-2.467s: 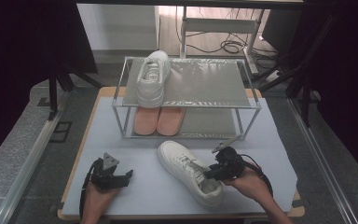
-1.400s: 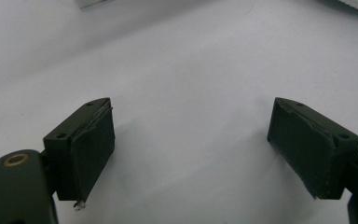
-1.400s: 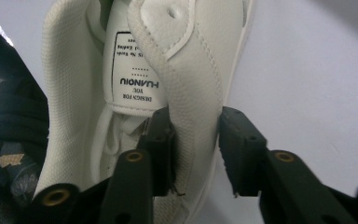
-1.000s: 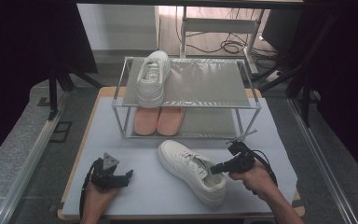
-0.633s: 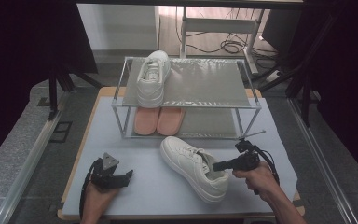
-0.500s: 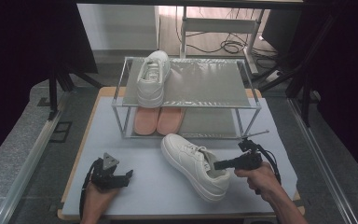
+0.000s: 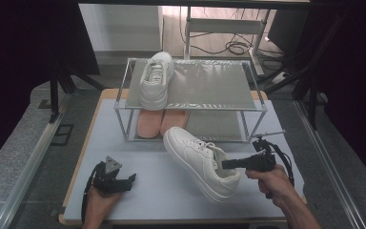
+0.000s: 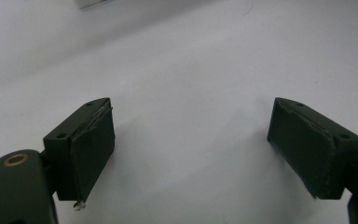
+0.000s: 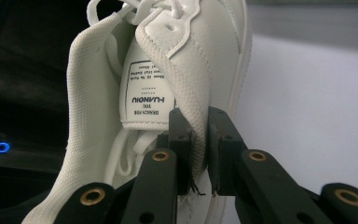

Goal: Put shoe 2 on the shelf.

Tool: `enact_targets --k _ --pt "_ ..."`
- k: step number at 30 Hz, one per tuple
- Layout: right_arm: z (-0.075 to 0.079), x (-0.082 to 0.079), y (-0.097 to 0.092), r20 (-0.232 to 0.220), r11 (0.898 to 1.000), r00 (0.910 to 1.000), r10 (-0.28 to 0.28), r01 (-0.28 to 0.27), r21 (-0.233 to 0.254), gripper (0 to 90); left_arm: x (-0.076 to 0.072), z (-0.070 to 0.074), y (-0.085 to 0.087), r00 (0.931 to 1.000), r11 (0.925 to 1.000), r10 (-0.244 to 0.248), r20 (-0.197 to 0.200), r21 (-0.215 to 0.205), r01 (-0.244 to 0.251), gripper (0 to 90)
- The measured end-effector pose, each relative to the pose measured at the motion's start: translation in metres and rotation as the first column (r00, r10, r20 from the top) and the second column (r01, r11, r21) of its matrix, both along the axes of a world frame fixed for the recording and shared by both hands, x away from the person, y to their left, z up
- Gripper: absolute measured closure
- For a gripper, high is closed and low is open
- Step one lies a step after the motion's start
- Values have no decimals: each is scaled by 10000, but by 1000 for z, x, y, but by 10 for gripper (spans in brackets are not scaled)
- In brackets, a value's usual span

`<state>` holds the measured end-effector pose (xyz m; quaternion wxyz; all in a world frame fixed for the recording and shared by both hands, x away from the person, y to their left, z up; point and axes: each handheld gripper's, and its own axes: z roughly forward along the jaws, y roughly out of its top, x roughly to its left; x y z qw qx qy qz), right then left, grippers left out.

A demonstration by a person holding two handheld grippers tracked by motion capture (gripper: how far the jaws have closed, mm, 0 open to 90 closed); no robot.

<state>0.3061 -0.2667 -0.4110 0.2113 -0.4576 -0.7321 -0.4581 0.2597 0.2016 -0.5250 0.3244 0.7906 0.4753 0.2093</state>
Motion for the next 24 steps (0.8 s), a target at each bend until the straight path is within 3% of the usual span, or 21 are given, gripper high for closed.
enact_targets --k 13,21,24 --pt "33 -7 -6 -14 9960 10000 -68 69 893 818 0 0 0 10000 10000 -34 34 76 33 149" --pt "59 -8 -12 299 9946 9991 -291 260 1000 818 0 0 0 10000 9999 -75 33 141 75 150" --pt "68 -8 -15 270 9910 9983 -525 488 1250 818 0 0 0 10000 10000 -32 60 62 31 151"
